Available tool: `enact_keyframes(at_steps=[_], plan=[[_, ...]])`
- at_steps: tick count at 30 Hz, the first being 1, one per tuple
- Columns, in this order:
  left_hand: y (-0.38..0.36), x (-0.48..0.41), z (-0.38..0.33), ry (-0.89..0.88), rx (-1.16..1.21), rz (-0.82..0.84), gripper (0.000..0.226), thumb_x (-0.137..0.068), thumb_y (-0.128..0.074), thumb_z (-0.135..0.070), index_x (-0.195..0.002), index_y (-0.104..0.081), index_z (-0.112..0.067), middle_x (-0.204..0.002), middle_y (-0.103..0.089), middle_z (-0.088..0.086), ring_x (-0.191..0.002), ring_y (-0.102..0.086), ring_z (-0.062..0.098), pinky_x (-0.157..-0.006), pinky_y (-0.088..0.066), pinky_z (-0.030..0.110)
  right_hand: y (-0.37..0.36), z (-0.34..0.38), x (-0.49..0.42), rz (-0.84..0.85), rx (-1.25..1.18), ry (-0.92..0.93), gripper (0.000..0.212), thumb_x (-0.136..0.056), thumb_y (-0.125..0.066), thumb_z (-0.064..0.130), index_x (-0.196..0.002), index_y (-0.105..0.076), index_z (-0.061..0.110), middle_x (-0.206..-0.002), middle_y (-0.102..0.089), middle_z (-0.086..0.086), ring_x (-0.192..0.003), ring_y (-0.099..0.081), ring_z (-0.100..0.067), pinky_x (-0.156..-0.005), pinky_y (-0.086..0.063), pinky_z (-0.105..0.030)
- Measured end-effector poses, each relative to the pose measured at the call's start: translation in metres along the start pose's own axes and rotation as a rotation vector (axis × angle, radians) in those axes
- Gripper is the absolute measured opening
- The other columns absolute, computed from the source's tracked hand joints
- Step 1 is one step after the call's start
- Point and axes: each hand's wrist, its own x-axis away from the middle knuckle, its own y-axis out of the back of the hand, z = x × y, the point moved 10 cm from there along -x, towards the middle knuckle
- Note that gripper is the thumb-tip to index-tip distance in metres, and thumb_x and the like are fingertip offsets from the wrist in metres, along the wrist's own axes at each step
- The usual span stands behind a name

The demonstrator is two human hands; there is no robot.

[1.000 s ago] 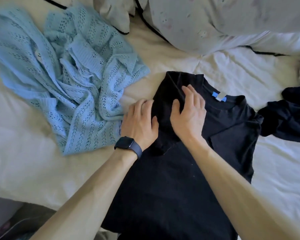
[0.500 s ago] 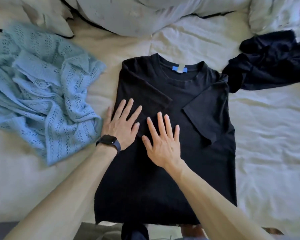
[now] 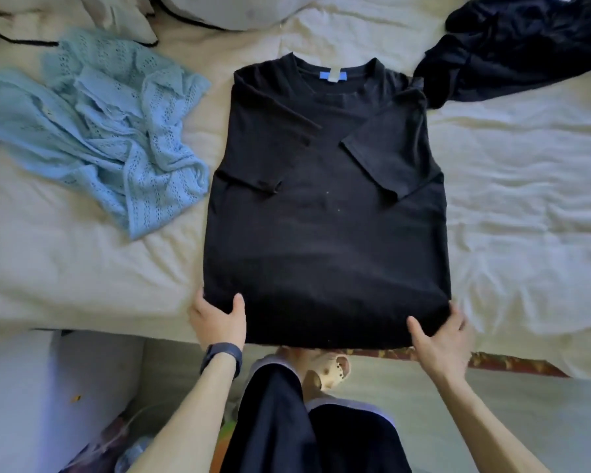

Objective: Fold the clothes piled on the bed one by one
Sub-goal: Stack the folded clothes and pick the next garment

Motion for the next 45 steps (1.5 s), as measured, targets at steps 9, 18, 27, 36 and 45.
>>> enact_keyframes(at_steps=[9,18,27,36,45], plan=[[-0.013,0.004,0.069,0.167,-0.204,0.480,0.059,-0.097,-0.062,-0.042,-0.142,-0.051,-0.005,-0.142,-0.056,0.012,-0.124,-0.055,0.036,-0.105,-0.045,0.045,-0.025,-0.067,-0.014,0.263,-0.314,-0.134,0.032,-0.090,-0.077,0.029,-0.118,-0.072,0.015,-0.113,-0.073,-0.005,-0.104,-0.068,-0.025,-0.092,-0.054,-0.042],[0.060,0.045,0.075,0.065,0.041,0.265,0.009,-0.100,-0.060,-0.028,-0.097,-0.063,-0.021,-0.088,-0.068,-0.008,-0.067,-0.069,0.011,-0.057,-0.051,0.029,0.023,-0.087,0.042,0.161,-0.689,-0.200,0.019,-0.099,-0.064,0.015,-0.107,-0.066,-0.002,-0.097,-0.068,-0.017,-0.087,-0.069,-0.032,-0.082,-0.056,-0.039],[0.131,0.077,0.051,0.118,0.191,0.191,0.005,-0.099,-0.061,-0.020,-0.104,-0.062,-0.021,-0.079,-0.068,-0.004,-0.067,-0.066,0.017,-0.057,-0.049,0.028,0.083,-0.085,0.115,-0.030,-0.939,-0.396,0.025,-0.095,-0.052,-0.004,-0.117,-0.063,-0.002,-0.082,-0.066,-0.017,-0.064,-0.063,-0.022,-0.066,-0.061,-0.027],[0.151,0.126,0.094,0.295,0.421,0.240,0.028,-0.098,-0.055,-0.009,-0.120,-0.054,-0.027,-0.097,-0.064,-0.003,-0.068,-0.067,0.021,-0.060,-0.051,0.033,0.069,-0.129,0.177,-0.002,-1.055,-0.546,0.033,-0.099,-0.047,-0.006,-0.131,-0.053,-0.004,-0.084,-0.062,-0.015,-0.068,-0.063,-0.022,-0.052,-0.058,-0.020],[0.170,0.092,-0.022,-0.028,0.384,0.400,0.029,-0.093,-0.054,-0.004,-0.095,-0.074,-0.025,-0.096,-0.073,0.000,-0.075,-0.072,0.016,-0.071,-0.045,0.032,0.122,-0.045,0.115,0.046,-1.221,-0.326,0.036,-0.093,-0.045,-0.008,-0.120,-0.067,0.002,-0.099,-0.068,-0.015,-0.086,-0.070,-0.025,-0.063,-0.059,-0.020]])
